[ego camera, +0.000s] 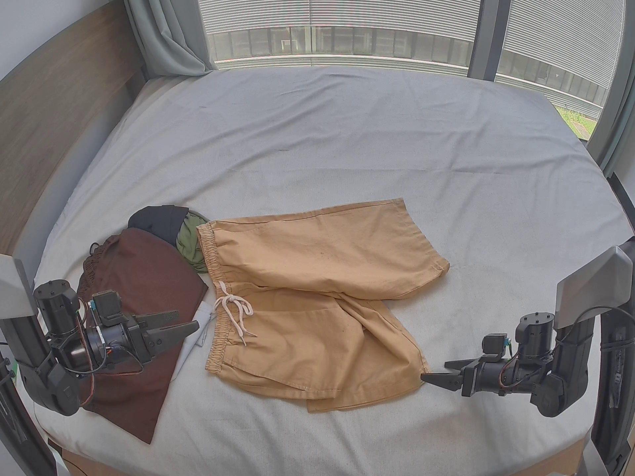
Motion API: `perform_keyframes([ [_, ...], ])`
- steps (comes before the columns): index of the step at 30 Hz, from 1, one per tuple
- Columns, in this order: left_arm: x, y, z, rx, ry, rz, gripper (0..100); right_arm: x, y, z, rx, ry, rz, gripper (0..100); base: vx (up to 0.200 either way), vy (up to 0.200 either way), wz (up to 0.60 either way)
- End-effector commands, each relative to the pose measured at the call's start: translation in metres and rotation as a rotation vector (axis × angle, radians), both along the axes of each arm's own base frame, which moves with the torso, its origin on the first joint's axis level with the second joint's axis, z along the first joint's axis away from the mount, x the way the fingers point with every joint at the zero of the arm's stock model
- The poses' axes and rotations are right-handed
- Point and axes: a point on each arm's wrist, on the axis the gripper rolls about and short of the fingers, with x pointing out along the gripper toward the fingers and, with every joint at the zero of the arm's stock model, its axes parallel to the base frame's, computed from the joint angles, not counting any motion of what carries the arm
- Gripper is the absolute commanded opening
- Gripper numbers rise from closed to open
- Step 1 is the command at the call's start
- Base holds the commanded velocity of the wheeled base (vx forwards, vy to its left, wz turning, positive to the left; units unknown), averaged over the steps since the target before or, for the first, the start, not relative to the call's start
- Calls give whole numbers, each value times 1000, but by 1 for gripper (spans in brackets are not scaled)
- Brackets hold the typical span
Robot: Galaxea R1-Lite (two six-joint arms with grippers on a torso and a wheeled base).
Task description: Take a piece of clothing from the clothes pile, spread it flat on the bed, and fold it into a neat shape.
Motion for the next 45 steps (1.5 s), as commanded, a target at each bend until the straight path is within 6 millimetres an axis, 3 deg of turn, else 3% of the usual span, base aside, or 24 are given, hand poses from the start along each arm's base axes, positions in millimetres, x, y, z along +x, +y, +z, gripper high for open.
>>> perform_keyframes([
  [1, 0, 0, -1, -1, 6, -1, 100, 0, 1, -16, -6, 51, 3, 100, 0, 0, 0],
  [21, 0, -1, -2, 1, 7, -3, 100, 9, 13, -27, 46, 108, -5, 100, 0, 0, 0],
  [22, 0, -1, -2, 1, 7, -3, 100, 10, 13, -27, 48, 105, -5, 0, 0, 0, 0],
  [38, 0, -1, -2, 1, 10, -6, 100, 14, 8, -23, 50, 81, -26, 0, 0, 0, 0],
  [45, 0, -2, -3, 1, 12, -8, 100, 20, -7, -6, 57, 15, -80, 0, 0, 0, 0],
])
